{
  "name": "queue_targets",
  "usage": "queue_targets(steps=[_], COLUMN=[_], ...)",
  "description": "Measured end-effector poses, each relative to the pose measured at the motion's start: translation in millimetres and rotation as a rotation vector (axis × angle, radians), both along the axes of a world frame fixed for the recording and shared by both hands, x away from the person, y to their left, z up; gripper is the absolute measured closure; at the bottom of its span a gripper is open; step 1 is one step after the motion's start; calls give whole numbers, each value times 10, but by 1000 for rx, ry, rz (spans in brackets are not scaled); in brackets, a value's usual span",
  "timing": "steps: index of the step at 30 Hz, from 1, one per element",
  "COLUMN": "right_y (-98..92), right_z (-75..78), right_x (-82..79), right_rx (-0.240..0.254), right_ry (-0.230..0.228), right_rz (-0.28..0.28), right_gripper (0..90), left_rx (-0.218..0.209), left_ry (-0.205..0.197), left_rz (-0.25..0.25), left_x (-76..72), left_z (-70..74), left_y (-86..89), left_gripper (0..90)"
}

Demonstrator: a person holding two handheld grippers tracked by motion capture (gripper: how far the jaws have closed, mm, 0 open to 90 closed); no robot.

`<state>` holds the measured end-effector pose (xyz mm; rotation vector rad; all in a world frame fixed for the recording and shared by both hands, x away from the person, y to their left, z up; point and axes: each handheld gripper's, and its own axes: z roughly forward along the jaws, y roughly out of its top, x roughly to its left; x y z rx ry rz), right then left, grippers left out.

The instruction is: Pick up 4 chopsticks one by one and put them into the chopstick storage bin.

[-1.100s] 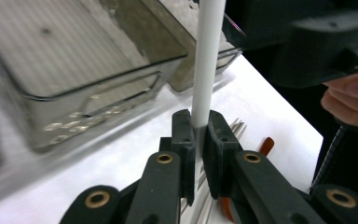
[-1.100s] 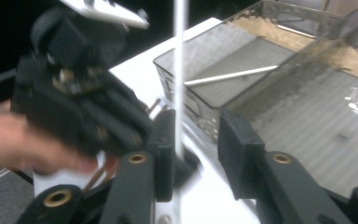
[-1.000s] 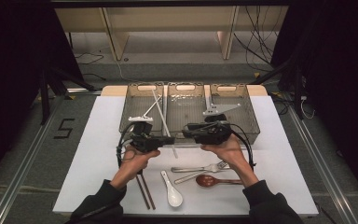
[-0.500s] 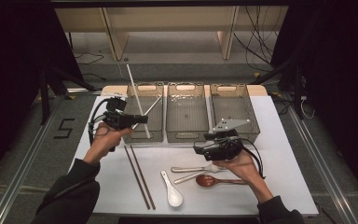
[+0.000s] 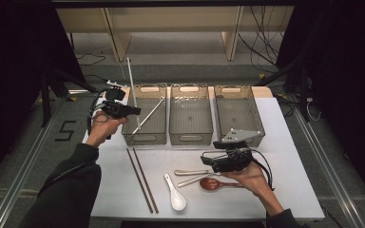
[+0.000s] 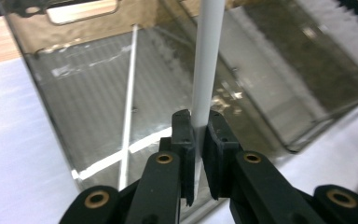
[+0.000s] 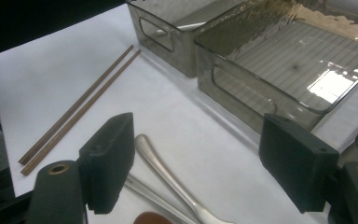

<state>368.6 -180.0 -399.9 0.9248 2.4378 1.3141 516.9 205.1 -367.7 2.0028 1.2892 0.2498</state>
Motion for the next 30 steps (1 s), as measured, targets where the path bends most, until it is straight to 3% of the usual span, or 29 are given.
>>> queue_targets(steps=[6,19,30], right_y=[-23,-20,-22], right_z=[-42,-66,-73], right_x=[-31,-50,-52], right_rx=[20,16,16], right_ry=[6,14,16], right_rz=[-3,2,5], right_gripper=[263,263,263], left_rx=[73,122,123], left_ry=[32,105,149], left_rz=[16,1,10], left_x=[134,189,218], left_z=[-130,-335,-440], left_y=[3,-21,-11], left_gripper=[831,828,821])
